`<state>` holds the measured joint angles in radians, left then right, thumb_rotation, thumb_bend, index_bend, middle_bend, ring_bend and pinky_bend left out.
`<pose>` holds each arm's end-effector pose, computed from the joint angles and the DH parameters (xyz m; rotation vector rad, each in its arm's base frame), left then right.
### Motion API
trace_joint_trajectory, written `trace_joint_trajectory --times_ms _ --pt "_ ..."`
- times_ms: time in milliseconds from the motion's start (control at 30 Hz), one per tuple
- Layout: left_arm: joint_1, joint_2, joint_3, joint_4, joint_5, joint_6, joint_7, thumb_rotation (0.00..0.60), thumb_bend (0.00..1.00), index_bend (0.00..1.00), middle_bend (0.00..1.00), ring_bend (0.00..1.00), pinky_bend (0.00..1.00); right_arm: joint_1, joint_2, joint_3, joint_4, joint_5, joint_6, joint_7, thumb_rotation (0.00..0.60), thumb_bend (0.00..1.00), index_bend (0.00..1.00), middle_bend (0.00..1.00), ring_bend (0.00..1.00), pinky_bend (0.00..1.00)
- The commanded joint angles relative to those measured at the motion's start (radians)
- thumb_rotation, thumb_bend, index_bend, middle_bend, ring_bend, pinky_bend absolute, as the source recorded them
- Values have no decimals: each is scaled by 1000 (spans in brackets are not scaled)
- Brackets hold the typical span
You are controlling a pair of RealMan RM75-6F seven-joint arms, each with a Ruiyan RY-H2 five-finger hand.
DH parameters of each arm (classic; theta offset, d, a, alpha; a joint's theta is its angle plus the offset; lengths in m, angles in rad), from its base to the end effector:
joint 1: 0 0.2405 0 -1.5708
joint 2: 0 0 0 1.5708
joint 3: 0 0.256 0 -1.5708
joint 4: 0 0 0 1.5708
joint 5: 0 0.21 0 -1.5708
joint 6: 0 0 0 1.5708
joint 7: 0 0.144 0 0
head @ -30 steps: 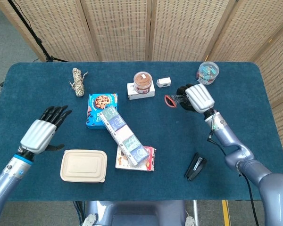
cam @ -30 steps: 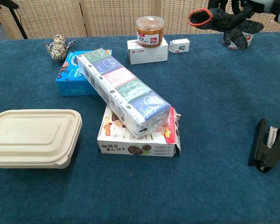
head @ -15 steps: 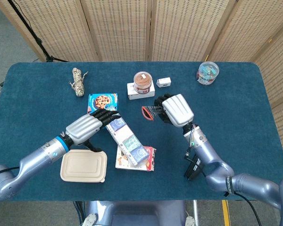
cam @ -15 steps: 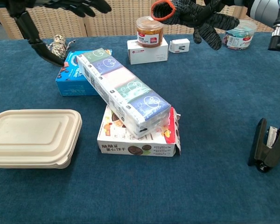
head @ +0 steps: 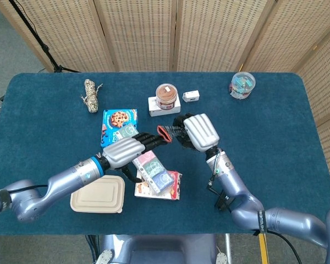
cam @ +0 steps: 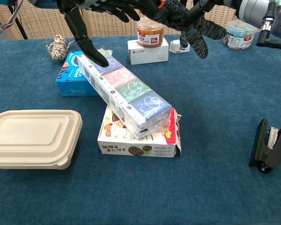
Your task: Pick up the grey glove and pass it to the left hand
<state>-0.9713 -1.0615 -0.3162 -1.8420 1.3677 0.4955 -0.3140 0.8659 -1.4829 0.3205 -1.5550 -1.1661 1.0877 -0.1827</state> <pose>-0.0314 0.3398 0.0738 -2.3200 -1.1833 -1.0643 -0.0623 -0.3791 0.0436 1.7263 -0.8720 1.3563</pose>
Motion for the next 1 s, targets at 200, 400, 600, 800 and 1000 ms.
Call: trace_joint_trajectory --times_ms 200,400,600,800,1000 --pt "-22 -7 11 12 -3 11 7 600 0 0 0 0 0 -28 12 -13 -10 -11 -19 75 600 495 570 539 504 688" --pt "-26 23 21 -5 -6 22 23 600 0 0 0 0 0 -38 11 -16 14 -12 -20 90 600 496 571 539 504 688" --pt "-36 49 34 -28 -22 26 65 600 0 0 0 0 0 -44 2 -26 45 -33 -9 81 600 496 571 539 504 688" --pt "-53 35 45 -25 -60 28 101 600 0 0 0 0 0 -48 0 -27 36 -39 -13 94 600 501 572 539 504 688" --pt "-72 25 55 -24 -91 31 143 600 0 0 0 0 0 -53 1 -19 25 -33 -14 106 600 507 572 539 504 688"
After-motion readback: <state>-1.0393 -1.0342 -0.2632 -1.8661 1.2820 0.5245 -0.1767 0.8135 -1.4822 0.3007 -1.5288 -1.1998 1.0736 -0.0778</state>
